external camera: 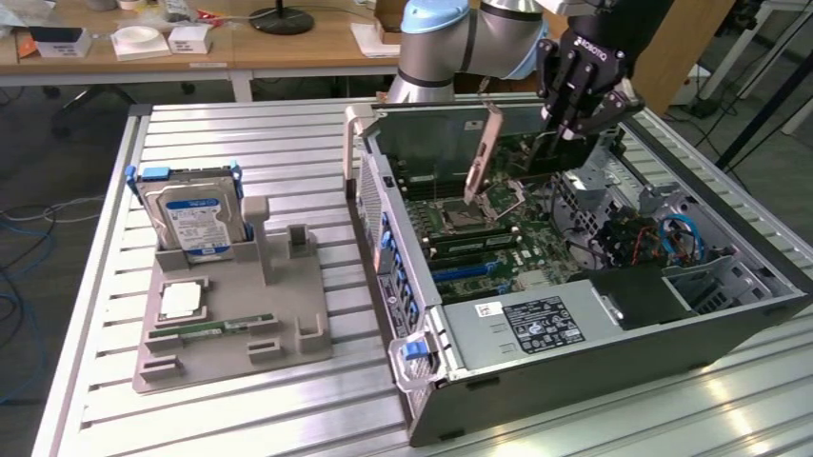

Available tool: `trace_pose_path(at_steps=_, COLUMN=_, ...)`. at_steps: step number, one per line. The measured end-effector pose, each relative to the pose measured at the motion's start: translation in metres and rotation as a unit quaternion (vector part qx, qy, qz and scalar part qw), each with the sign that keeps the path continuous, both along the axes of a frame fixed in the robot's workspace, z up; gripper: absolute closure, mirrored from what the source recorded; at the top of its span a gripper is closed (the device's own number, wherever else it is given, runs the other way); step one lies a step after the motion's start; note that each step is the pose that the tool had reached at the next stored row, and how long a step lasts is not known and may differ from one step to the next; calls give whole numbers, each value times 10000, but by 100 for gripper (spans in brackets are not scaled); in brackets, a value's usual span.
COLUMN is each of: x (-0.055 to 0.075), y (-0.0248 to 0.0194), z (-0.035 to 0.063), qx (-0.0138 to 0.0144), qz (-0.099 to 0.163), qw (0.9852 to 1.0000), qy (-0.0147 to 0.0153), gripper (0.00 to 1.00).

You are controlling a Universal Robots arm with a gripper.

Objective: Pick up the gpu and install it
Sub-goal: 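Insert the gpu into the slot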

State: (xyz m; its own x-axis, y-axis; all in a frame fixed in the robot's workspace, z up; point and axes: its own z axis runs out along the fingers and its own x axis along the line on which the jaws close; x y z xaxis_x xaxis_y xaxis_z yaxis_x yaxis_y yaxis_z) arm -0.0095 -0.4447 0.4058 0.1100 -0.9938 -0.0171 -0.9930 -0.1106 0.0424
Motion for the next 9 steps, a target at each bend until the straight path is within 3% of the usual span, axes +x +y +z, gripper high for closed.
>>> trace_pose_path(at_steps=9, x=-1, y=0, z=-4, qx=0, qz=-517, qw=9987, qy=0, gripper=74)
